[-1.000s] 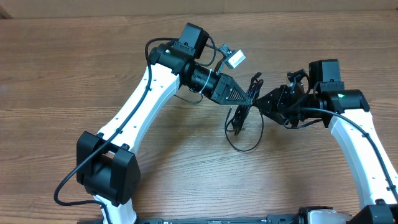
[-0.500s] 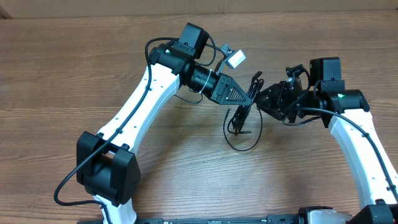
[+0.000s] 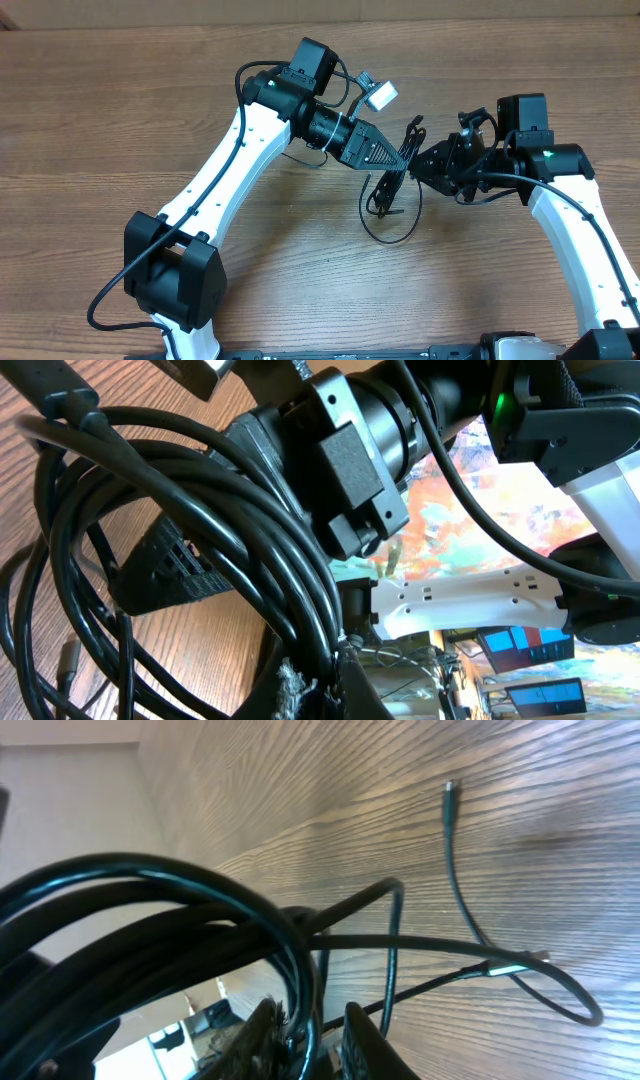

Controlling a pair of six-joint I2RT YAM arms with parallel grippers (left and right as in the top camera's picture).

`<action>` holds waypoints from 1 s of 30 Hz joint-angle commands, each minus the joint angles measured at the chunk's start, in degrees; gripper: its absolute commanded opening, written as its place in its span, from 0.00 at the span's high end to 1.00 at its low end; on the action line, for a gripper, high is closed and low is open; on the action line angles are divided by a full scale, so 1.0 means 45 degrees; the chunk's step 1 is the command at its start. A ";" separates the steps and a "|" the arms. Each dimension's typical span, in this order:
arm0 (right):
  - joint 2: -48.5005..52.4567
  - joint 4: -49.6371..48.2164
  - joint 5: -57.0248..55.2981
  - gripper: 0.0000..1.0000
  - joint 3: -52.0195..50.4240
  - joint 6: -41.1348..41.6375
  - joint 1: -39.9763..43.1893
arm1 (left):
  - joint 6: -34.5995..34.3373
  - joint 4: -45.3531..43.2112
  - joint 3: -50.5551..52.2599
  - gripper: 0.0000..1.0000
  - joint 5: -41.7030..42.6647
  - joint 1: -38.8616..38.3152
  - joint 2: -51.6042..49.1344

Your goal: Untangle cables

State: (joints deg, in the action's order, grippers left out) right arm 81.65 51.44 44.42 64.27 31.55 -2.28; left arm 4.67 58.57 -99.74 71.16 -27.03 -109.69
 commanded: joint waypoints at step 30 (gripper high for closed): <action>0.0029 0.2637 -0.6470 0.96 -0.0010 0.0039 0.0019 | 0.0889 0.1001 -0.0155 0.96 -0.0894 -0.0092 0.0155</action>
State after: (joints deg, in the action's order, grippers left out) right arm 81.65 61.65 29.41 64.27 31.90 -2.31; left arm 5.61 62.46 -99.74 67.85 -28.14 -109.69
